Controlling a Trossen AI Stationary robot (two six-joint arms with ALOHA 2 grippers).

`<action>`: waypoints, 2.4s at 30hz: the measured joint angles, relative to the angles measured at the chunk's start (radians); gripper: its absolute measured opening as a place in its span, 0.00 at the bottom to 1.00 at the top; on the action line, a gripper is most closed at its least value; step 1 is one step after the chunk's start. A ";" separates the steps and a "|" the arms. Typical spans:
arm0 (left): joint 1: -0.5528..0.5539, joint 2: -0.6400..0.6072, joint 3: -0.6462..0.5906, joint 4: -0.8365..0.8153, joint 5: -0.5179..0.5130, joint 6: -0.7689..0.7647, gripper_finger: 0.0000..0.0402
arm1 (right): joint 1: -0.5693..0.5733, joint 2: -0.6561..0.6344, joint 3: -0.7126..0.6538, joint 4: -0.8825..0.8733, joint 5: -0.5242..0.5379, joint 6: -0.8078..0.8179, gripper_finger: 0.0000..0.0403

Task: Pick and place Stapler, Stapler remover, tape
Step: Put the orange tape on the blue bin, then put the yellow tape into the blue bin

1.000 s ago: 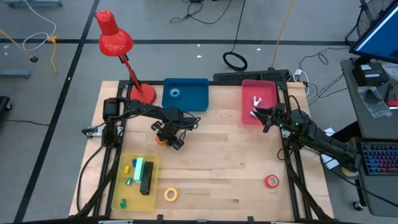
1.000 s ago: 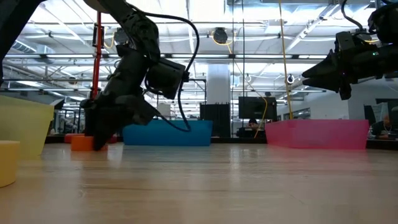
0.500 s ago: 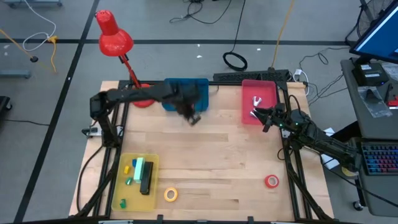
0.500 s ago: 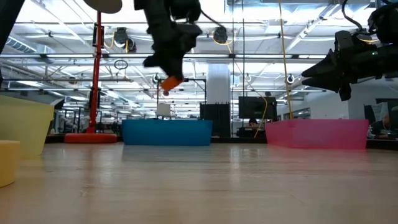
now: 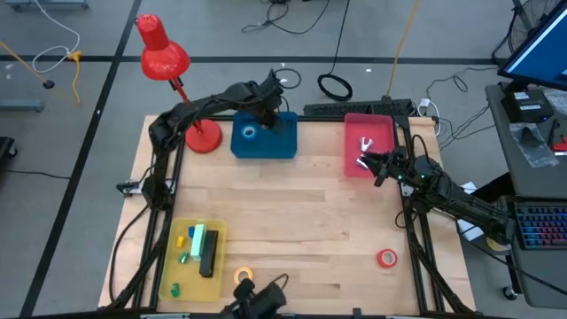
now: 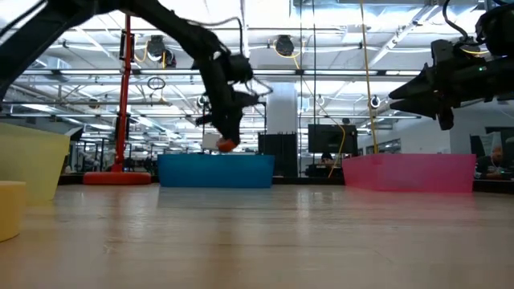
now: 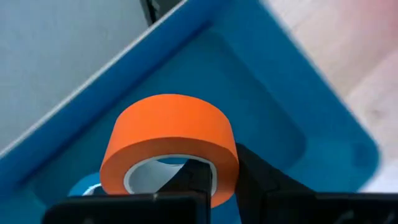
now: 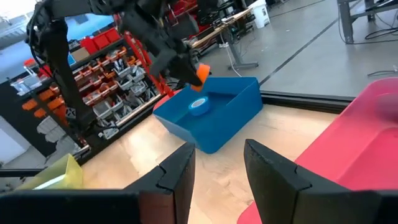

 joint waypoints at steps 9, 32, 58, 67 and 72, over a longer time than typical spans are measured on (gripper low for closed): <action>0.018 0.103 0.001 -0.004 0.039 -0.013 0.09 | 0.000 0.001 0.000 0.000 0.022 0.004 0.32; 0.022 0.155 0.002 0.030 0.020 -0.054 0.30 | 0.000 0.001 0.002 -0.003 0.019 0.004 0.32; -0.594 -0.320 0.002 -0.326 0.059 -0.161 0.45 | 0.000 0.001 0.002 -0.003 0.013 -0.014 0.32; -0.983 -0.275 0.002 -0.327 -0.094 -0.330 0.45 | 0.000 0.001 0.002 -0.004 -0.050 -0.019 0.32; -1.108 -0.218 0.002 -0.329 -0.159 -0.316 0.45 | 0.000 0.001 0.002 -0.001 -0.113 -0.020 0.32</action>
